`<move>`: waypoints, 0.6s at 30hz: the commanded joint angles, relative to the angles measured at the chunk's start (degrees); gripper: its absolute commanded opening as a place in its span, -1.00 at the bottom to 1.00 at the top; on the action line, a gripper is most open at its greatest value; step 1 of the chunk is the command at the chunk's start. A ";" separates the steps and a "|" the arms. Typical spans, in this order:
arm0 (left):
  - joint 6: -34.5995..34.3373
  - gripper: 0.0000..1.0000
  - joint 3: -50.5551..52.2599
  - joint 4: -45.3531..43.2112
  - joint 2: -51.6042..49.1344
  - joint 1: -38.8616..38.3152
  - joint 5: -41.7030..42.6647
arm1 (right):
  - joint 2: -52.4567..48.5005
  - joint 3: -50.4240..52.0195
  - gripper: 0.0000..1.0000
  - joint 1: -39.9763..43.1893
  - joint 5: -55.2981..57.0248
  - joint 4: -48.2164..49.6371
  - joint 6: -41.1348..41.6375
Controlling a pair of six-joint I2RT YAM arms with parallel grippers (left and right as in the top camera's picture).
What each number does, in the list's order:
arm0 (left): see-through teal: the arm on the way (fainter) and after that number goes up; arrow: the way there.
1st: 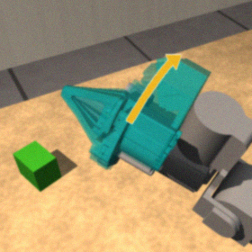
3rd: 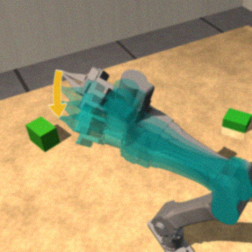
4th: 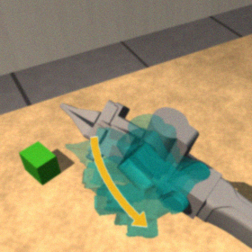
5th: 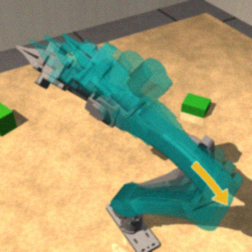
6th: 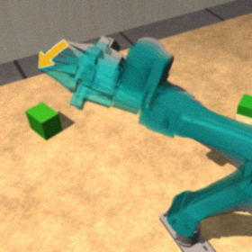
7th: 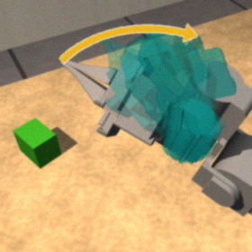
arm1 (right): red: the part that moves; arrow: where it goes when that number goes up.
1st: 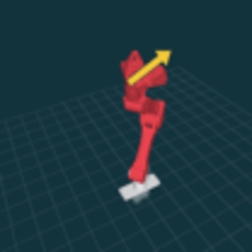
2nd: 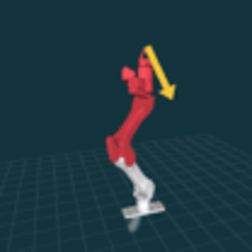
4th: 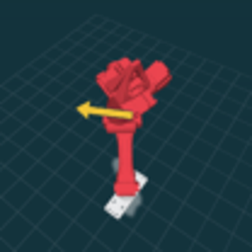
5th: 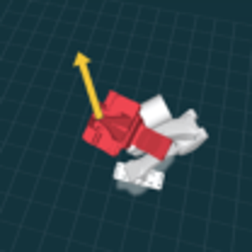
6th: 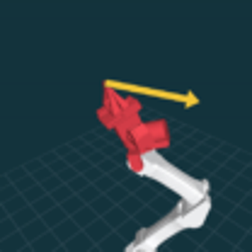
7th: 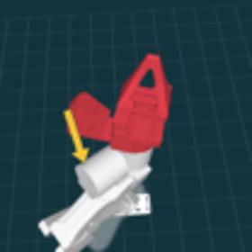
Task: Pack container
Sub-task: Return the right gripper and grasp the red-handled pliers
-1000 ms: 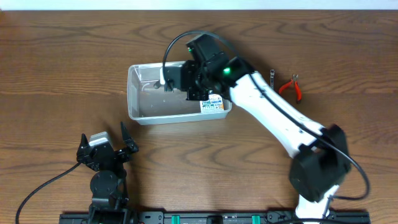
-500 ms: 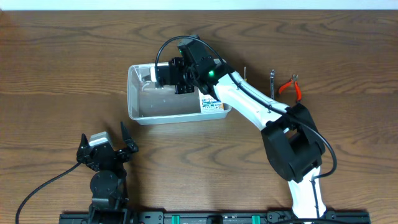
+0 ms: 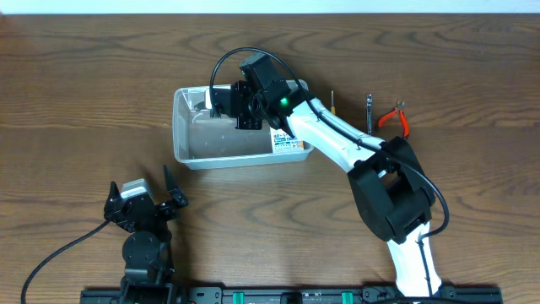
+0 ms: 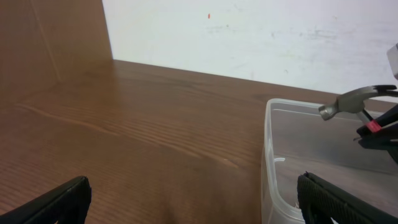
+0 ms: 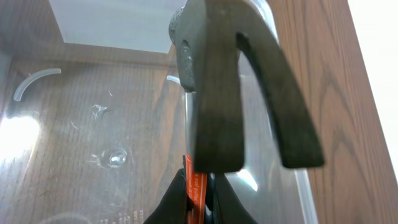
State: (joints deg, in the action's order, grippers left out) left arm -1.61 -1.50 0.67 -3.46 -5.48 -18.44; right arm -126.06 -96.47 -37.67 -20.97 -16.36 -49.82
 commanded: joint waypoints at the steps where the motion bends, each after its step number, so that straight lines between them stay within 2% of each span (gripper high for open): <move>1: 0.09 0.96 1.27 1.68 0.22 -0.17 -1.11 | -0.31 0.04 -0.64 -0.28 -0.24 0.09 1.64; 4: 0.09 0.96 1.27 1.68 0.22 -0.17 -1.14 | -0.31 0.04 -0.21 -0.28 -0.22 0.11 2.89; 5: 0.11 0.96 1.27 1.68 0.22 -0.17 -1.11 | -0.31 0.04 -0.14 -0.28 -0.22 0.15 3.50; 13: 0.09 0.96 1.27 1.68 0.22 -0.17 -1.11 | 6.80 -0.42 -0.11 1.84 -0.17 -0.55 20.33; 16: 0.09 0.96 1.27 1.68 0.22 -0.17 -1.14 | 12.52 -0.42 -0.16 4.55 -0.17 -5.14 24.50; 18: 0.09 0.96 1.27 1.68 0.22 -0.17 -1.11 | 16.44 -0.42 -0.17 6.73 -0.20 -10.38 24.52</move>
State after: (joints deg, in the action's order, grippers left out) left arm -1.61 -1.50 0.69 -3.46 -5.48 -18.41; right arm -119.66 -96.44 -35.35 -20.88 -22.44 -31.70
